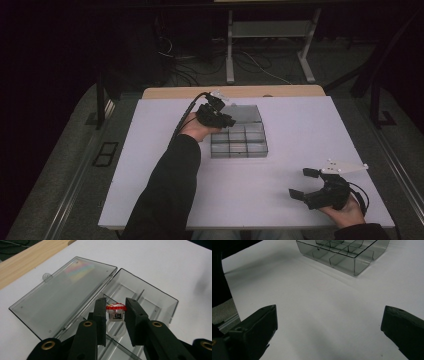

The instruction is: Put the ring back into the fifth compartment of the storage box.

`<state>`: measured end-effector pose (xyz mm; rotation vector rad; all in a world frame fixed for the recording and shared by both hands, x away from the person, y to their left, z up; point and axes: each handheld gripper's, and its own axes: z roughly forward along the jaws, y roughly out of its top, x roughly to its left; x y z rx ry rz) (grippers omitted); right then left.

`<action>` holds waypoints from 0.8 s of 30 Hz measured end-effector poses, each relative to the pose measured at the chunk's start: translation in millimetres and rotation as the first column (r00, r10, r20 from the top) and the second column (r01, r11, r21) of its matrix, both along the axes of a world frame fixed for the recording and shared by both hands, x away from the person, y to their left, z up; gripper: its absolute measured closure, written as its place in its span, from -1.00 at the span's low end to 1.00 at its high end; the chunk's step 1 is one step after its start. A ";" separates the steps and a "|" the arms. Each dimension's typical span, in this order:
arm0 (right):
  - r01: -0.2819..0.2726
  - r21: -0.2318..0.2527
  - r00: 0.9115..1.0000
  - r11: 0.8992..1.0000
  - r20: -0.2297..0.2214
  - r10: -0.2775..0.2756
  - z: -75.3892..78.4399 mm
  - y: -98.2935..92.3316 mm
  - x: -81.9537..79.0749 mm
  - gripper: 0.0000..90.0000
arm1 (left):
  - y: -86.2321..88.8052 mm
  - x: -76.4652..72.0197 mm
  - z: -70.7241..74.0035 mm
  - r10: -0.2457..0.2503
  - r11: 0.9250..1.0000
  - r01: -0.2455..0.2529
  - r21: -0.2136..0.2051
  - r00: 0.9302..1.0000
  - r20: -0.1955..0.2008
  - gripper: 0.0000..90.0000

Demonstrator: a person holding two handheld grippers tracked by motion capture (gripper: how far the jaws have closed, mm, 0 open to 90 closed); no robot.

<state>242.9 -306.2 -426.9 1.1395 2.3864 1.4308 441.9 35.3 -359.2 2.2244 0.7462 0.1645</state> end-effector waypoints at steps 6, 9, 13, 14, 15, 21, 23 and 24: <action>-0.002 0.000 1.000 1.000 -0.001 0.002 -0.1 -0.1 0.1 -0.99 | -4.9 6.2 -12.6 0.004 1.000 -0.005 -0.018 1.000 -0.025 0.57; -0.001 0.001 1.000 1.000 -0.002 0.001 -0.1 -0.1 0.2 -0.99 | -9.2 7.9 -17.9 0.014 0.999 -0.015 -0.035 0.999 -0.035 0.57; -0.001 -0.003 1.000 1.000 -0.003 0.001 -0.1 0.0 0.1 -0.99 | -14.5 9.4 -24.3 0.016 0.999 -0.018 -0.040 0.999 -0.047 0.57; -0.001 -0.001 1.000 1.000 -0.005 0.001 0.0 0.1 0.1 -0.99 | -15.7 9.8 -26.0 0.017 0.999 -0.019 -0.041 0.999 -0.049 0.57; -0.001 -0.001 1.000 1.000 -0.006 0.001 0.0 0.2 0.1 -0.99 | -16.4 10.4 -27.3 0.015 0.999 -0.016 -0.037 0.999 -0.052 0.57; -0.006 -0.004 1.000 1.000 0.001 0.006 0.1 -0.3 -0.1 -0.99 | -20.3 12.9 -36.0 0.017 0.999 -0.019 -0.030 0.998 -0.059 0.57; -0.007 -0.004 1.000 1.000 0.004 0.007 0.2 -0.8 -0.2 -0.99 | -20.2 14.5 -38.6 0.005 1.000 -0.005 -0.012 0.998 -0.059 0.57; -0.006 -0.004 1.000 1.000 0.002 0.006 0.2 -1.2 -0.4 -0.99 | -22.1 14.0 -40.9 0.026 0.999 -0.028 -0.033 0.997 -0.067 0.57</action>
